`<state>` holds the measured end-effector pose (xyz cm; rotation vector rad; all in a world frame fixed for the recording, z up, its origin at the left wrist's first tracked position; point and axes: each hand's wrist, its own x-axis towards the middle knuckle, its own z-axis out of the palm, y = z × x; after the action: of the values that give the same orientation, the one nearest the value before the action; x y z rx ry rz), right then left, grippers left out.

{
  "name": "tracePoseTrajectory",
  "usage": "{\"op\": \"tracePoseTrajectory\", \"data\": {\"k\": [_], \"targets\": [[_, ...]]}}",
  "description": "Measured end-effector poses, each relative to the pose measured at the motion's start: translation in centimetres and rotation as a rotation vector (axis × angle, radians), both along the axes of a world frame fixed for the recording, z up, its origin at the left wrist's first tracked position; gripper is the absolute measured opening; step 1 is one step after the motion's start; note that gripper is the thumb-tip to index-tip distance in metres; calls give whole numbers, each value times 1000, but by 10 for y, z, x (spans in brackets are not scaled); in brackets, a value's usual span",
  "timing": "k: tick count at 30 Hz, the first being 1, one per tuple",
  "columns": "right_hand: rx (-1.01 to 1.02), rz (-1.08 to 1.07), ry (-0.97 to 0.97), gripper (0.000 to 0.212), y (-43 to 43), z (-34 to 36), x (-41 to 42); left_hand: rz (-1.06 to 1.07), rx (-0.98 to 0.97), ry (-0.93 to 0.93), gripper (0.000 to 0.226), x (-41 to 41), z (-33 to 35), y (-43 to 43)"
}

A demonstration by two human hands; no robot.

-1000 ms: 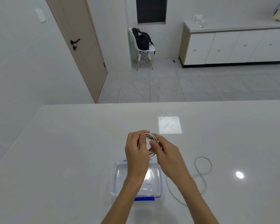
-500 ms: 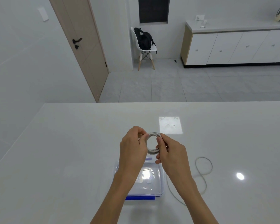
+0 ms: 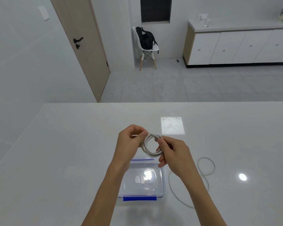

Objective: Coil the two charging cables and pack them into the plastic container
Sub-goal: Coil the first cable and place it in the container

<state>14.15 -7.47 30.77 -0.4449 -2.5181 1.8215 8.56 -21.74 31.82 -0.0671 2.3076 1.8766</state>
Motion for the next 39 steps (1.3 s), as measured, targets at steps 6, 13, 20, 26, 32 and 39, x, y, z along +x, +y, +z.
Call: {"op": "tracePoseTrajectory", "data": {"k": [6, 13, 20, 26, 32, 39], "targets": [[-185, 49, -62, 24, 10, 6, 2, -67, 80, -51, 9, 1, -7, -3], [-343, -142, 18, 26, -2, 2, 1, 66, 237, -83, 26, 44, -17, 34], [-10, -262, 119, 29, -22, -12, 5, 112, 326, -202, 20, 50, -14, 32], [244, -123, 178, 37, -18, -5, 11, -82, 492, -245, 45, 46, -9, 3], [556, 17, 187, 40, -19, 3, 9, -44, 415, -185, 28, 46, -7, -6], [647, 156, 141, 42, -20, 14, 11, -66, -26, 30, 49, 41, 1, 0]]}}
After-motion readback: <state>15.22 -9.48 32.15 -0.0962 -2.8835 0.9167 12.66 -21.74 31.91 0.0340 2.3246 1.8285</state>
